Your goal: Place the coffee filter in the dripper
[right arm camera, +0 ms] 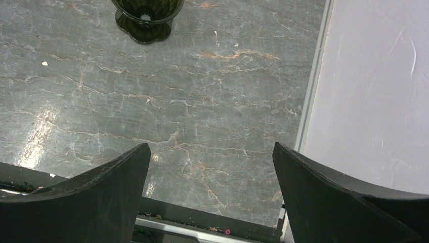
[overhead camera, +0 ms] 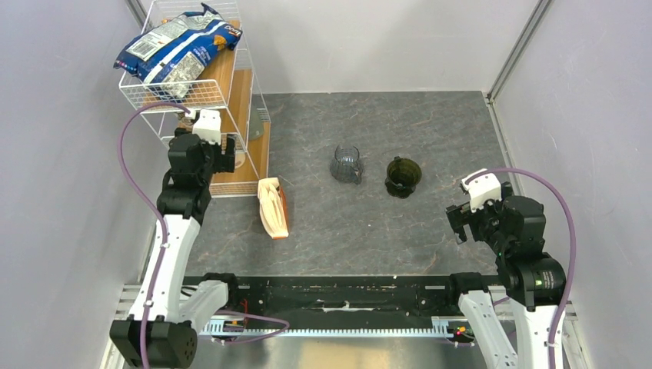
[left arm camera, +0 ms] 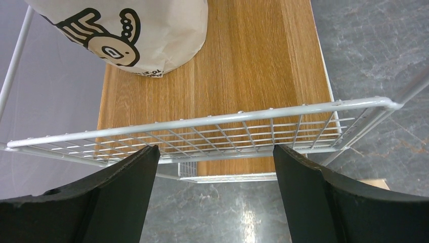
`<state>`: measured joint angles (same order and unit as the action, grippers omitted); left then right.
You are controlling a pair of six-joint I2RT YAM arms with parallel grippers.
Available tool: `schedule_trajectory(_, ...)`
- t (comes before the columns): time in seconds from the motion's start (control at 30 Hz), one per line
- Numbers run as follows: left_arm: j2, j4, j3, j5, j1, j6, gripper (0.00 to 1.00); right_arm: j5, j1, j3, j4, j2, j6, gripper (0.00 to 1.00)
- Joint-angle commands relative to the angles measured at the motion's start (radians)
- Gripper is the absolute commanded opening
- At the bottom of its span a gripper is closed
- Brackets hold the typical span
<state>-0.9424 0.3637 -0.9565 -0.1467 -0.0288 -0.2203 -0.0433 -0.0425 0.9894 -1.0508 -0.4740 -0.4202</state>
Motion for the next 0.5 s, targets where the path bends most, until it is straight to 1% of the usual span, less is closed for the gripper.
schedule_trajectory(0.0,-0.1,-0.204,-0.048,0.049,0.081,-0.032,0.92,0.011,0.002,0.01,0.04,-0.023,0.001,0.99)
schedule_trajectory(0.17,-0.154,-0.221,-0.072,0.096,0.115,-0.036,0.92,0.008,0.003,0.014,0.045,-0.041,0.003,0.99)
schedule_trajectory(0.33,-0.153,-0.217,-0.067,0.114,0.12,-0.038,0.94,0.004,0.003,0.019,0.05,-0.053,0.007,0.99)
schedule_trajectory(0.47,-0.165,-0.153,-0.09,0.142,0.156,-0.018,0.95,-0.006,0.001,0.025,0.051,-0.06,0.018,0.99)
